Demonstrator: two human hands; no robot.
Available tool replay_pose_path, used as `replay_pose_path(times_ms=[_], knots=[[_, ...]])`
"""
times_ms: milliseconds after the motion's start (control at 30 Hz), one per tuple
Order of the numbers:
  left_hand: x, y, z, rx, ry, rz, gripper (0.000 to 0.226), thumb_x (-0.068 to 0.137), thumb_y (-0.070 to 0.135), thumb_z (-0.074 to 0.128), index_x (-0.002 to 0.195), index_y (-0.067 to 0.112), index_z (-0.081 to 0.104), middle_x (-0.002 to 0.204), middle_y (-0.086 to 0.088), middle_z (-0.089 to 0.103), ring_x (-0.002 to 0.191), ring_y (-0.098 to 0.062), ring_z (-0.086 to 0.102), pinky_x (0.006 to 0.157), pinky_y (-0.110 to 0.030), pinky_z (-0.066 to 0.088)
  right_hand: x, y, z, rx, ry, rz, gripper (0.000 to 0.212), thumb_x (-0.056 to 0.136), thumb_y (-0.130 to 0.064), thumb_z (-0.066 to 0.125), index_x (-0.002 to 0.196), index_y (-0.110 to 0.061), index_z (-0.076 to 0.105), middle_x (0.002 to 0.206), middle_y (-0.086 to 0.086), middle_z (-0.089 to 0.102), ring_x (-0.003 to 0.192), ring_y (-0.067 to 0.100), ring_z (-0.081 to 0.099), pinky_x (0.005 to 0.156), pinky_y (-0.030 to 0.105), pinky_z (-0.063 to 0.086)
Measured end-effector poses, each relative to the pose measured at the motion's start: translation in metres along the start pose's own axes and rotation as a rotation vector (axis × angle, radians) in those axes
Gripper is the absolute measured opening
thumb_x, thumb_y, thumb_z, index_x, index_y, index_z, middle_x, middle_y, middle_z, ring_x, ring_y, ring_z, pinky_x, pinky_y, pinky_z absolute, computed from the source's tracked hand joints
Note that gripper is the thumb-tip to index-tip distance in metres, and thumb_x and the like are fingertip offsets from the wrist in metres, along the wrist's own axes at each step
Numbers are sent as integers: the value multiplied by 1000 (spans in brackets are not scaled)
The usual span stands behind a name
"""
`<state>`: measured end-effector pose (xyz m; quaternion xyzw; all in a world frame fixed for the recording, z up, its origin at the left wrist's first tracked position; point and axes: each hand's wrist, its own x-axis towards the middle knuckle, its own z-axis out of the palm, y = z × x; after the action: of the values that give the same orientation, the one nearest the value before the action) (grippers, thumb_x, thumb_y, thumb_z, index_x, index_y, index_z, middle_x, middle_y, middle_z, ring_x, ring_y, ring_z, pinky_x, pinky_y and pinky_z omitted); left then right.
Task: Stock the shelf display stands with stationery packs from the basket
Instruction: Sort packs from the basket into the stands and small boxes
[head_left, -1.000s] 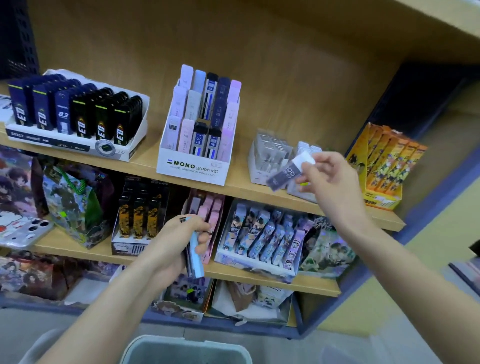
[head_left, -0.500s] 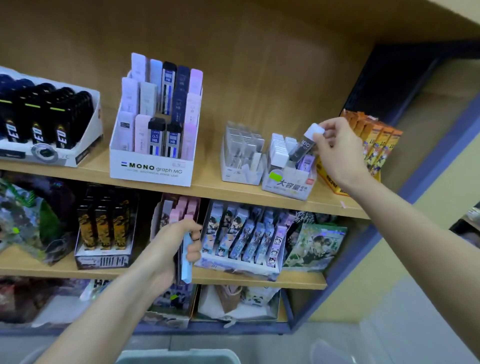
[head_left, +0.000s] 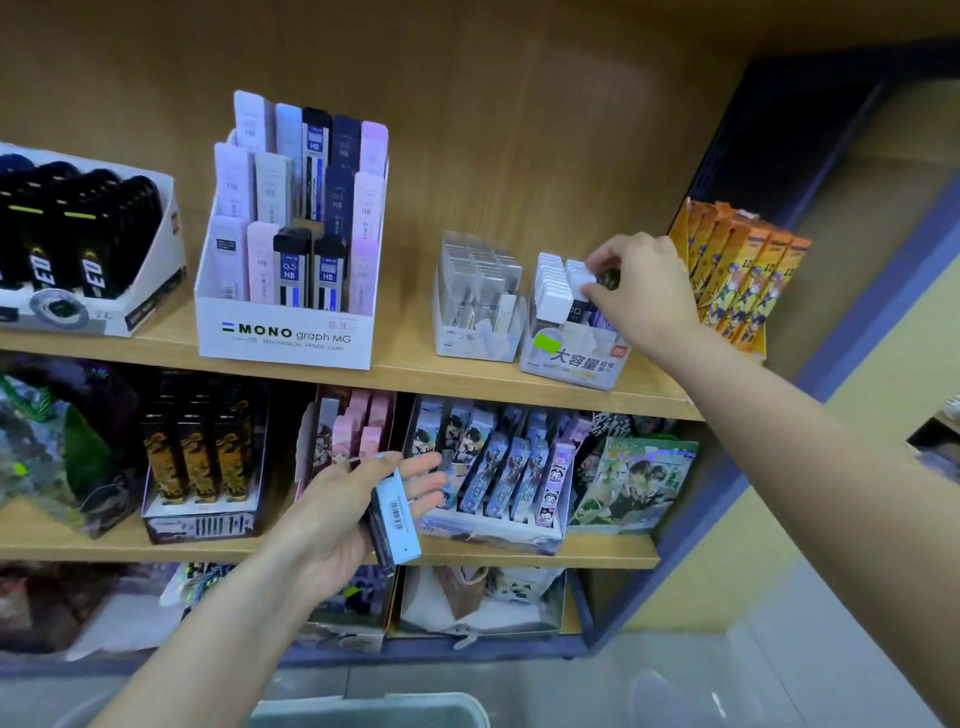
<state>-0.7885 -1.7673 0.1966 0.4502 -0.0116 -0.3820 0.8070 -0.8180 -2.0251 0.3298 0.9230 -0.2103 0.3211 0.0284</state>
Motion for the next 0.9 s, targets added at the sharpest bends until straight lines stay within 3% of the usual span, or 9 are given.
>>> replay_pose_path(times_ms=[133, 200, 300, 367, 500, 600, 700, 900], knots=[[1, 2, 0, 8, 104, 24, 11, 97, 10, 50, 99, 1, 56, 93, -17, 68, 87, -26, 68, 64, -35, 60, -25, -13, -4, 83, 177, -14, 20, 92, -15, 54, 111, -10, 57, 109, 6, 55, 103, 23, 46, 87, 34, 38], [0, 2, -2, 39, 126, 39, 12, 96, 13, 51, 100, 4, 58, 94, -16, 68, 86, -23, 68, 70, -32, 54, -49, -28, -7, 191, 225, -71, 17, 92, -10, 52, 109, -8, 54, 102, 2, 50, 94, 18, 47, 81, 30, 40], [-1, 2, -3, 2, 117, 96, 12, 97, 16, 50, 102, 11, 60, 99, -9, 69, 91, -17, 68, 74, -28, 51, -91, -57, -10, 376, -1, -111, 10, 95, -16, 49, 105, -19, 49, 93, -12, 47, 78, 1, 48, 71, 17, 42], [-3, 3, -3, -13, 117, 149, 11, 98, 16, 49, 99, 13, 60, 92, -3, 72, 94, -14, 67, 82, -29, 50, -115, -76, -7, 506, -253, -87, 7, 96, -24, 49, 103, -22, 51, 88, -15, 51, 73, 0, 51, 68, 19, 45], [-9, 4, -1, 24, 118, 203, 13, 99, 18, 47, 98, 17, 60, 89, -3, 70, 87, -13, 65, 73, -28, 50, -141, -113, 13, 645, -543, -50, 17, 93, -31, 56, 100, -16, 61, 82, -13, 57, 66, -6, 51, 69, 19, 45], [-16, 7, -6, 105, 85, 230, 16, 101, 18, 44, 104, 18, 60, 96, -8, 71, 86, -19, 67, 83, -39, 50, -143, -133, 23, 721, -598, -7, 12, 92, -25, 60, 96, -13, 62, 72, -16, 53, 57, -13, 48, 60, 6, 39], [-21, 17, -11, 126, 67, 279, 17, 101, 16, 43, 105, 14, 59, 98, -11, 70, 83, -19, 69, 74, -36, 54, -140, -144, 22, 731, -530, -2, 11, 88, -23, 65, 85, -17, 56, 70, -15, 51, 56, -11, 48, 57, 6, 37], [-34, 34, -25, 141, 65, 332, 21, 101, 17, 44, 107, 12, 63, 96, -12, 72, 81, -21, 71, 66, -35, 57, -132, -169, 19, 799, -609, 49, 23, 85, -22, 70, 99, -16, 53, 75, -9, 59, 53, -12, 49, 56, 6, 41]])
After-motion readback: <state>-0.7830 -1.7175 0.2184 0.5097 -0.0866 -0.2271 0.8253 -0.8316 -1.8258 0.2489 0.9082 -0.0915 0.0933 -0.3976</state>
